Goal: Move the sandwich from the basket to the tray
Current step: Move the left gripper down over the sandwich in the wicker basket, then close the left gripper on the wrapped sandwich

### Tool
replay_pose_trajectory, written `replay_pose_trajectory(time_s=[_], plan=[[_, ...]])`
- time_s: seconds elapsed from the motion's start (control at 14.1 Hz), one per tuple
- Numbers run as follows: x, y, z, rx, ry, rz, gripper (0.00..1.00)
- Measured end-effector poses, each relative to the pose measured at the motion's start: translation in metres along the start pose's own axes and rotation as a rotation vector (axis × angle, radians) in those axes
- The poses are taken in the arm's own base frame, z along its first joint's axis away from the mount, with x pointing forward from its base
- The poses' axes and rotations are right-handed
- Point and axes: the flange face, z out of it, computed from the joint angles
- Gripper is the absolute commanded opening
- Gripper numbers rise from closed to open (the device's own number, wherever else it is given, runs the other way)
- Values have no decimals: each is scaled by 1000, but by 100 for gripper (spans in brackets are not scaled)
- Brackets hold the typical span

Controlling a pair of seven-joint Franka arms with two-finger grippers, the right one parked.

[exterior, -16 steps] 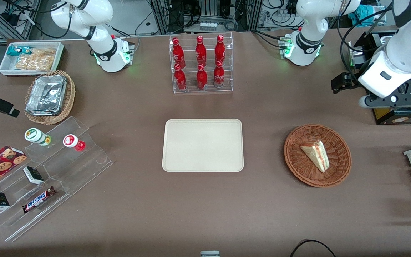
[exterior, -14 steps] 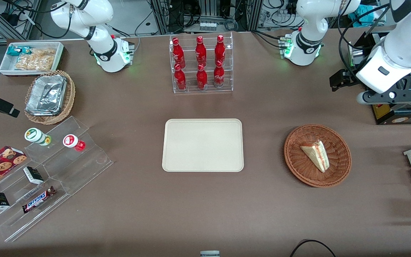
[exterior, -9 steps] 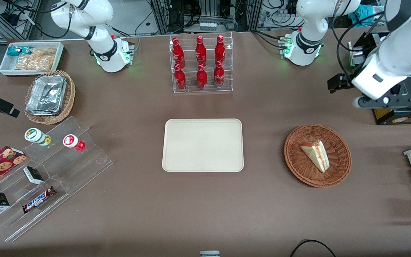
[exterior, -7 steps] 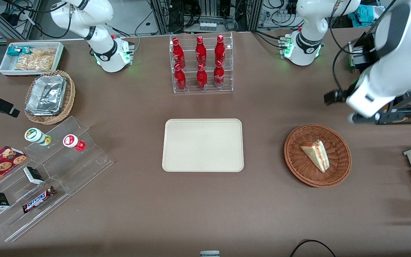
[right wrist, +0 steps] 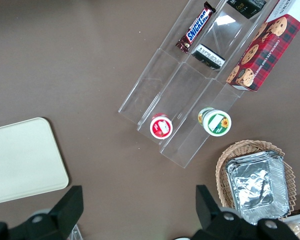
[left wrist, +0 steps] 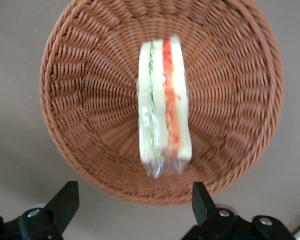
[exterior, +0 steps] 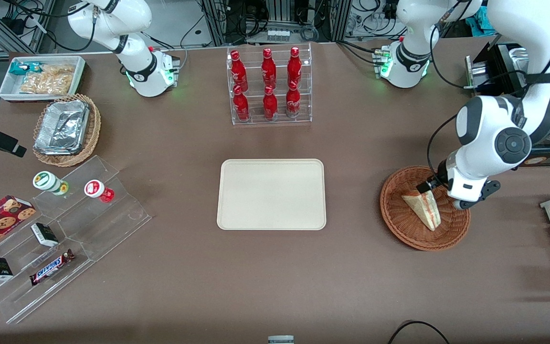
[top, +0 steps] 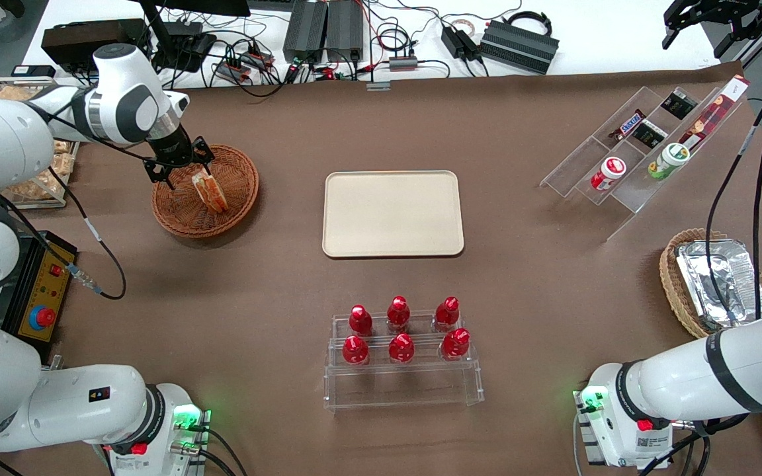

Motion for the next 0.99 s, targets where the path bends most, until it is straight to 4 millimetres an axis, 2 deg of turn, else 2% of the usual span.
replay_pose_trajectory(time_s=[0.21, 0.57, 0.64, 0.78, 0.85, 0.99], plan=[[6, 5, 16, -23, 11, -90, 100], [15, 13, 56, -50, 11, -101, 100], [16, 14, 63, -54, 10, -101, 93], [18, 15, 72, -59, 9, -102, 18], [18, 15, 75, -58, 7, -102, 11], [18, 16, 76, -58, 5, -102, 11]])
